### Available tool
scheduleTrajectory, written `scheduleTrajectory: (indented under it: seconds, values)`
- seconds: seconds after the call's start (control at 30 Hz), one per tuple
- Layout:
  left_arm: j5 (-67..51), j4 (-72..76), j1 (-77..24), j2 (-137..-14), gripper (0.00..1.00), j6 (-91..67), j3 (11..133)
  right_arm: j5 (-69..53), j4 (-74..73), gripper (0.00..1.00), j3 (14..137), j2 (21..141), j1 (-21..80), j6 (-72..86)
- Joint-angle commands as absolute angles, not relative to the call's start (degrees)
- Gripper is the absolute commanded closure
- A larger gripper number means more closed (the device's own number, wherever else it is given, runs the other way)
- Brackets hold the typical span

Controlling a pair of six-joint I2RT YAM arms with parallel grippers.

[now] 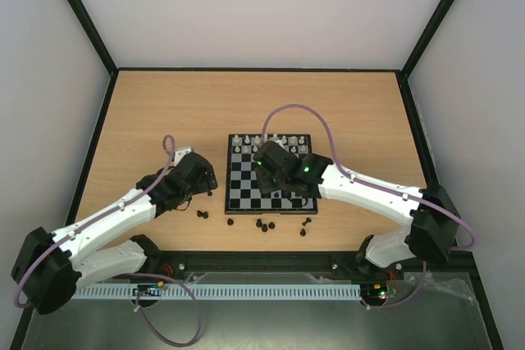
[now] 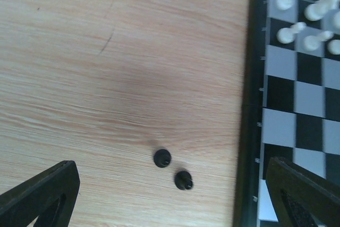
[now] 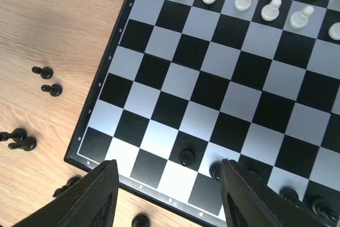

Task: Set up the chess pieces on the board
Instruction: Place the chess piece on the chessboard, then pick up the chess piece at the center of the board.

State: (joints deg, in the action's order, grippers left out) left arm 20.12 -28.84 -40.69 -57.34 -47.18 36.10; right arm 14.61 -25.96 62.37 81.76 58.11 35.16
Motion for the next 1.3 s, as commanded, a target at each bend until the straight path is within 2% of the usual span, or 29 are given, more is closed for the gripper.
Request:
scheduleTrajectory:
  seconds: [0.0,0.3,0.47,0.83,0.97,1.07,1.27]
  values:
    - [18.87,-25.18,-37.46,-61.45,0.03,-46.45,33.94,16.48,-28.95,0.47,59.97,77.85,58.32,35.94]
    - [13.88,-18.38,-35.95,-70.28,0.43,-44.41,31.67,15.74,-28.74,0.48,57.21,75.37,58.19,36.04]
    - [13.06,-16.27,-35.95,-73.65,0.51,-43.81,31.63,15.67,-28.38,0.48,56.28,74.51,58.19,36.04]
    - [14.95,-16.02,-35.83,-77.45,0.78,-43.14,33.53,16.0,-27.99,0.49,54.82,73.65,58.04,35.87]
    - [15.25,-15.95,-35.71,-78.3,0.84,-42.99,34.01,16.01,-27.88,0.49,54.45,73.43,57.84,35.78]
    - [15.51,-16.17,-35.74,-78.56,0.97,-42.9,34.39,15.97,-27.77,0.49,54.25,73.3,57.77,35.7]
    - [16.95,-17.95,-35.69,-77.46,0.98,-42.83,34.97,16.7,-28.54,0.49,53.52,71.87,57.63,35.72]
